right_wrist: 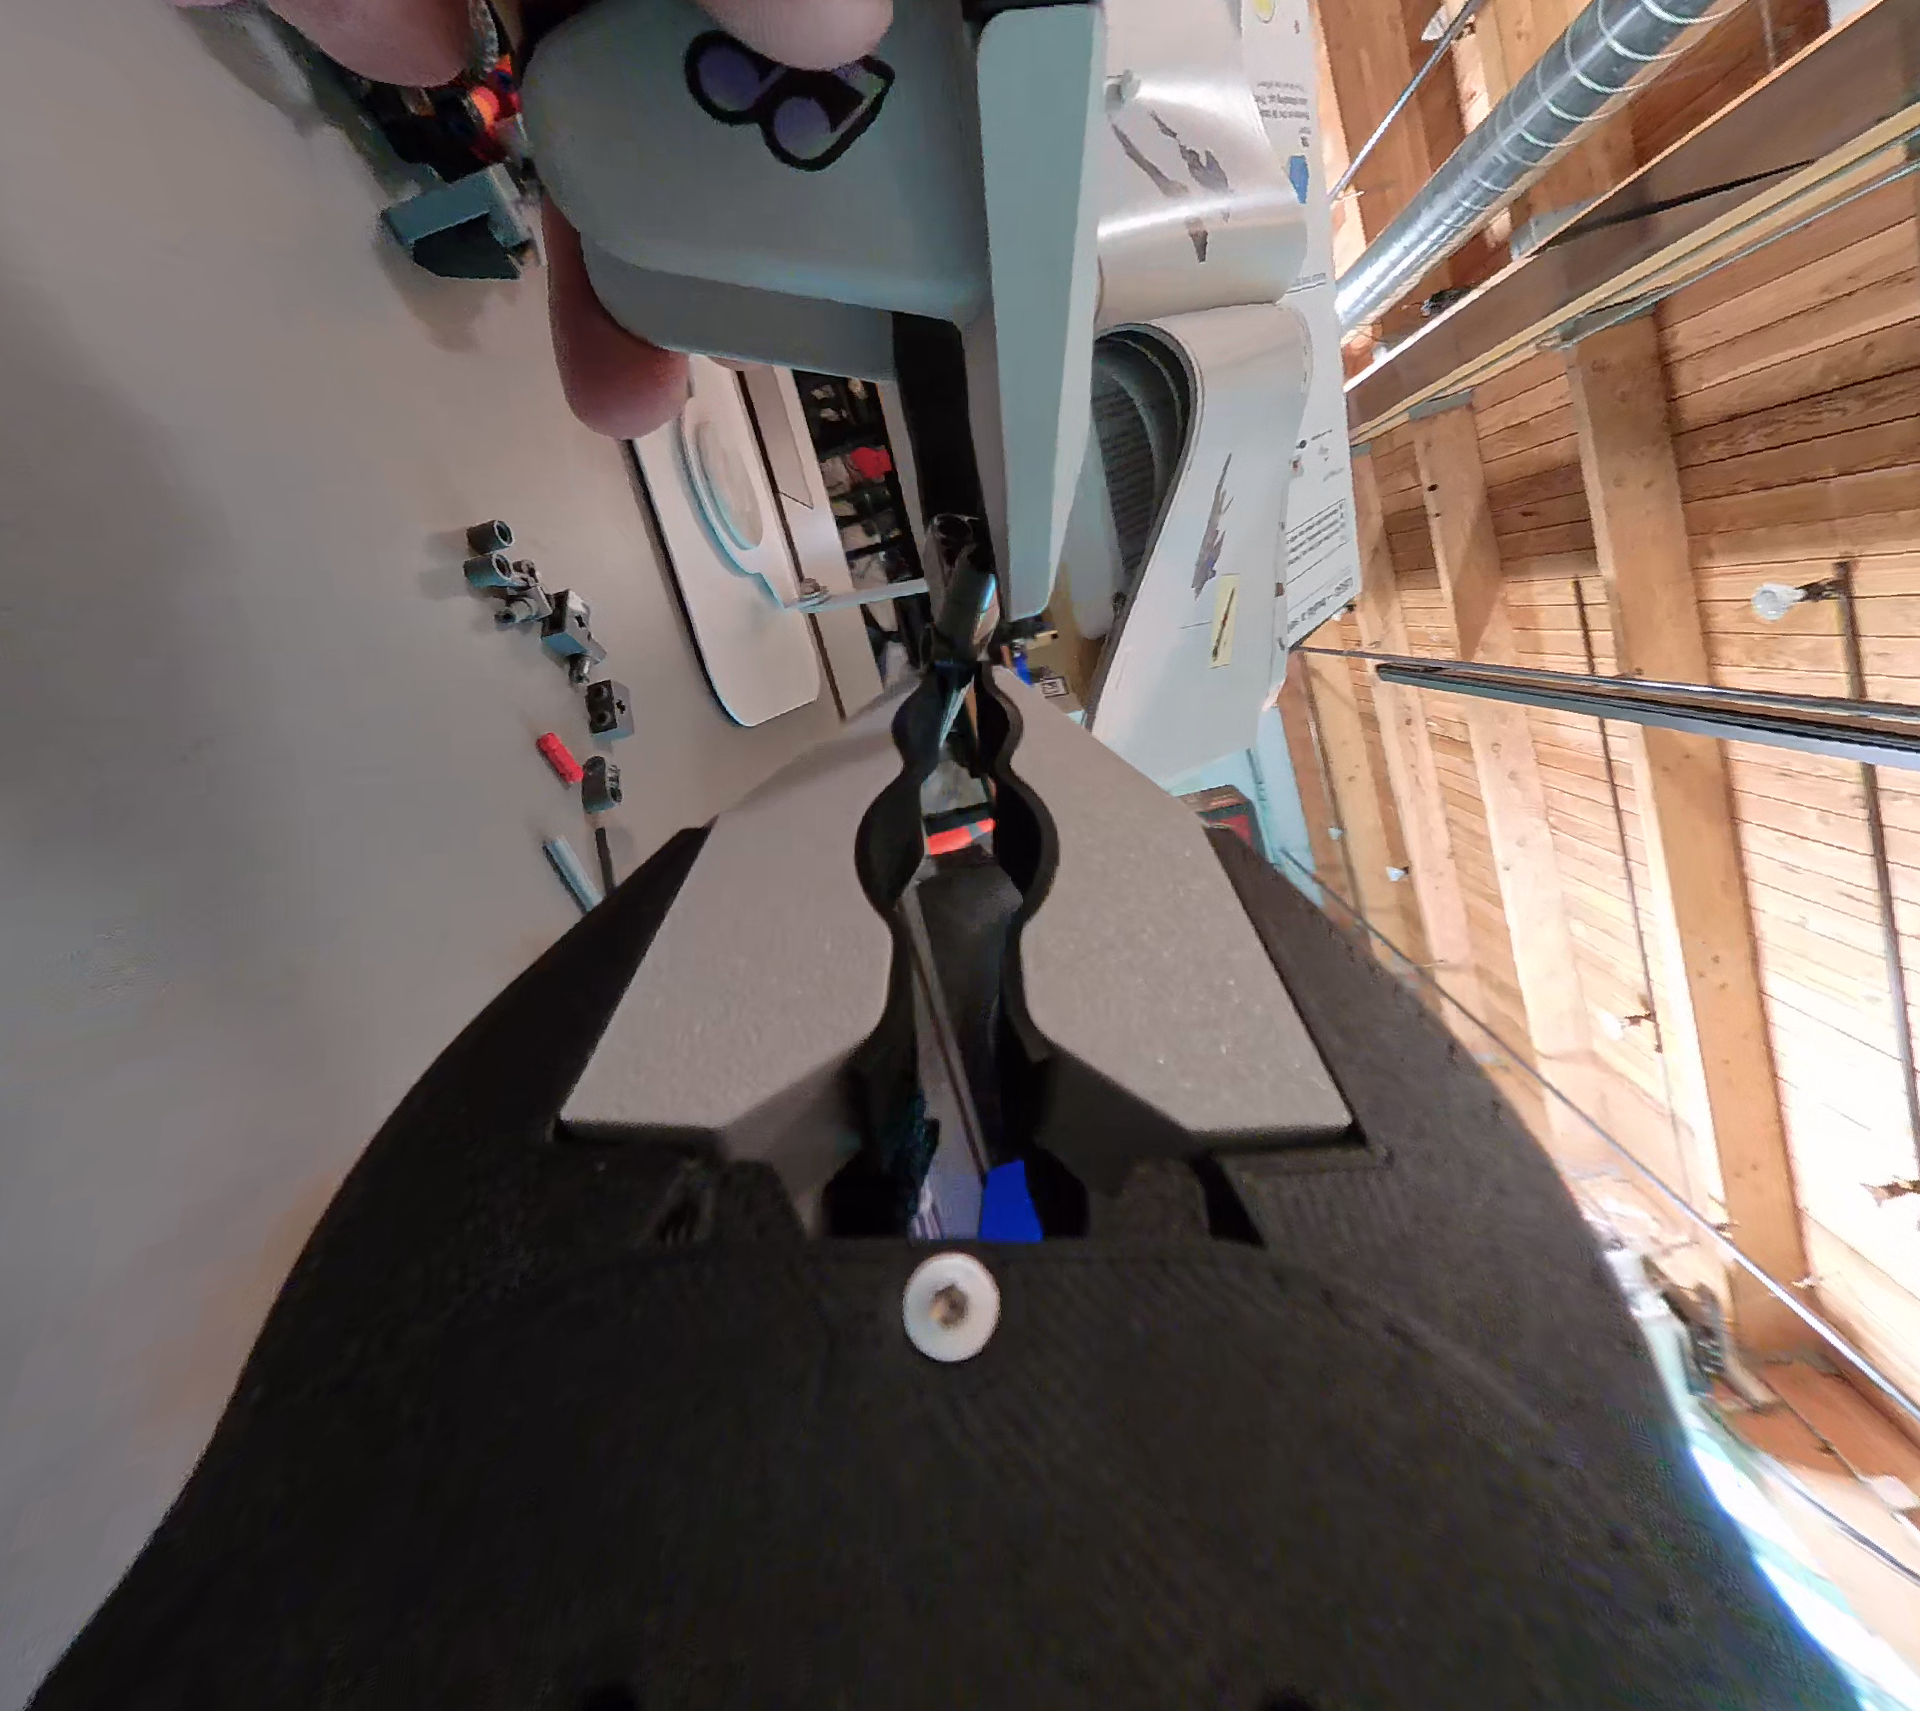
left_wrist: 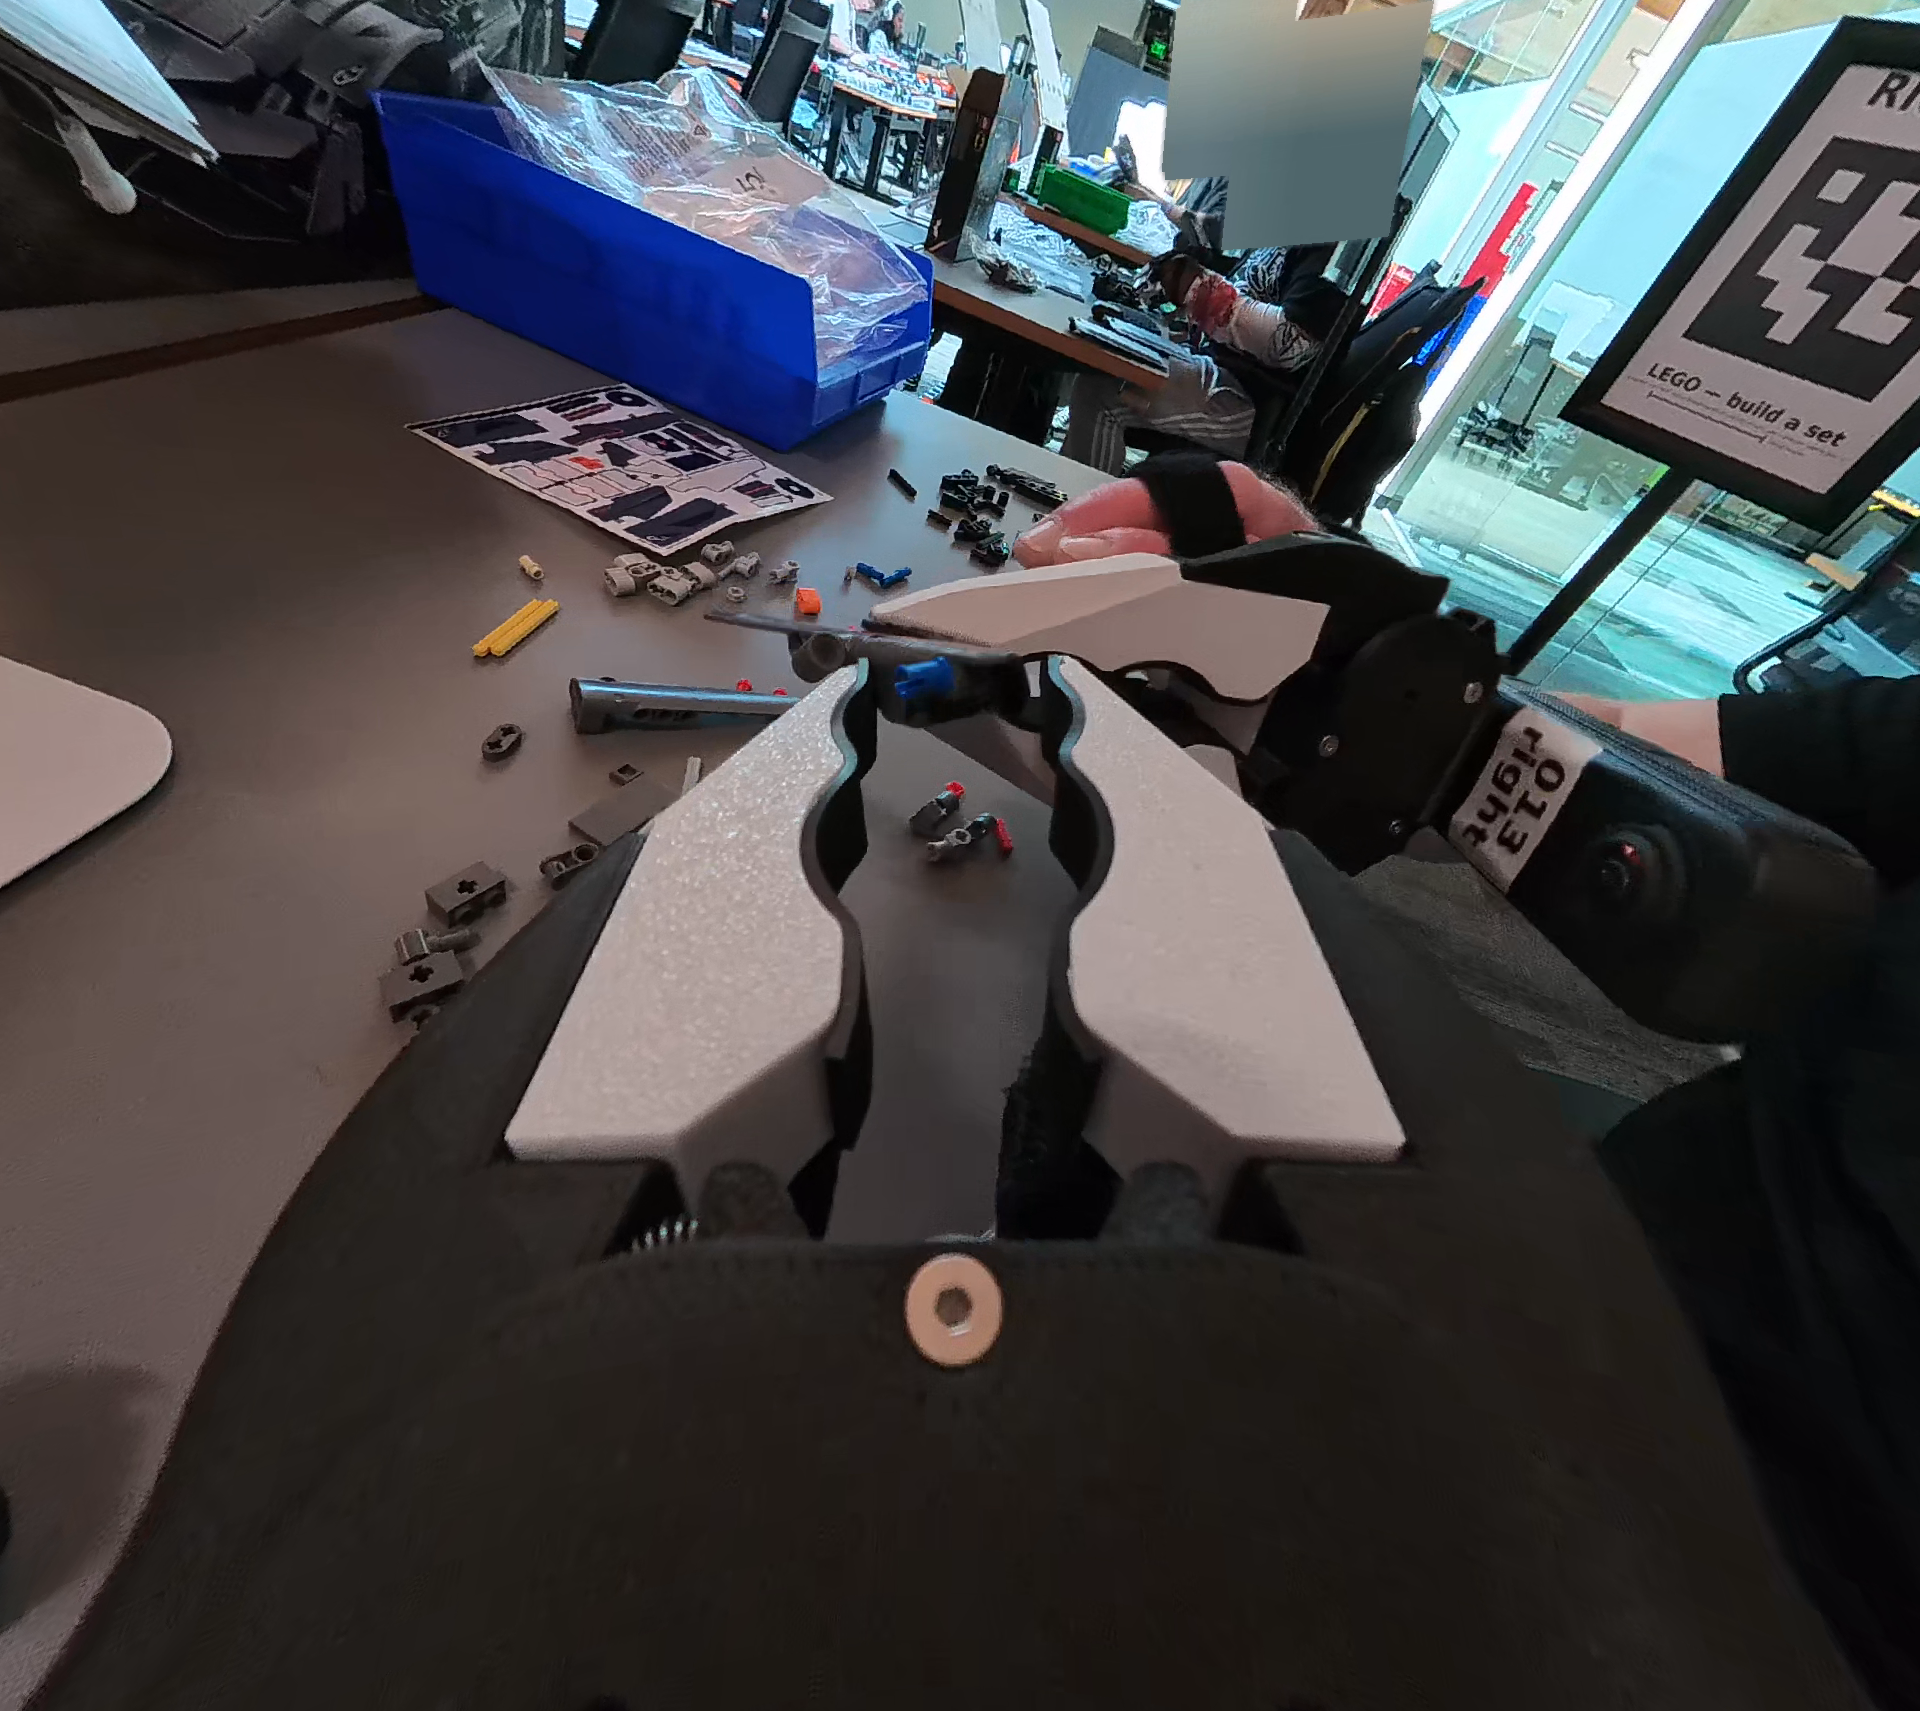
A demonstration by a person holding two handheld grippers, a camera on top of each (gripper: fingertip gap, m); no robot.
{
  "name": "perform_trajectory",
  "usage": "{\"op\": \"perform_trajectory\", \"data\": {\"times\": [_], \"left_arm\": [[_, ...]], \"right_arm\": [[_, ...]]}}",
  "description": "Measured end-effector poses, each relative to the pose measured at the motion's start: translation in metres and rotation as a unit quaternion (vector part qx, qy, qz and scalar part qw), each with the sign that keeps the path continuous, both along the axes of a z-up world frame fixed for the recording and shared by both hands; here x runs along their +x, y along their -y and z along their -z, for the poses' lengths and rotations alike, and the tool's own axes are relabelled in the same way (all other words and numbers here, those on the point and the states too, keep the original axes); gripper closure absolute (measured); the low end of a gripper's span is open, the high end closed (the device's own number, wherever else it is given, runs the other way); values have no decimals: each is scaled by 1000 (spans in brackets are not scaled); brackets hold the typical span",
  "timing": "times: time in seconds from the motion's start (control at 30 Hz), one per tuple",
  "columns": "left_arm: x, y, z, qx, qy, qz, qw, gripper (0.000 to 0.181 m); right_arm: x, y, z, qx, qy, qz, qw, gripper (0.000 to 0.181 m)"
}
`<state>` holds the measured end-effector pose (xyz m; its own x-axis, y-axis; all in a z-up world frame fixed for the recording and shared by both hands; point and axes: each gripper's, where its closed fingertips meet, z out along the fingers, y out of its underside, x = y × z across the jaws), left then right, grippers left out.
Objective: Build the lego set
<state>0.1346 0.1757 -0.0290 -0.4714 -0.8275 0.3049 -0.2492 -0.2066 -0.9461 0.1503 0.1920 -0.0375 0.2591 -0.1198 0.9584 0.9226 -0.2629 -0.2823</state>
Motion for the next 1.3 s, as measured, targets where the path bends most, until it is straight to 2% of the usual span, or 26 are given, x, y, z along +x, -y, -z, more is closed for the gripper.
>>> {"op": "perform_trajectory", "data": {"times": [0.23,0.5,1.0,1.13,1.3], "left_arm": [[1,-1,0,14,9,-8,1000,155],[-1,-2,-1,11,17,-6,1000,156],[-4,-1,-4,28,34,7,999,156],[-5,-2,-5,28,38,9,999,156],[-8,1,-2,72,37,18,997,156]], "right_arm": [[-1,1,0,2,-1,-6,1000,178],[-3,1,-1,9,41,7,999,177],[-8,5,-3,14,17,-15,1000,175],[-10,6,0,3,-18,-37,999,170],[-8,10,-1,-16,-125,-93,988,156]]}}
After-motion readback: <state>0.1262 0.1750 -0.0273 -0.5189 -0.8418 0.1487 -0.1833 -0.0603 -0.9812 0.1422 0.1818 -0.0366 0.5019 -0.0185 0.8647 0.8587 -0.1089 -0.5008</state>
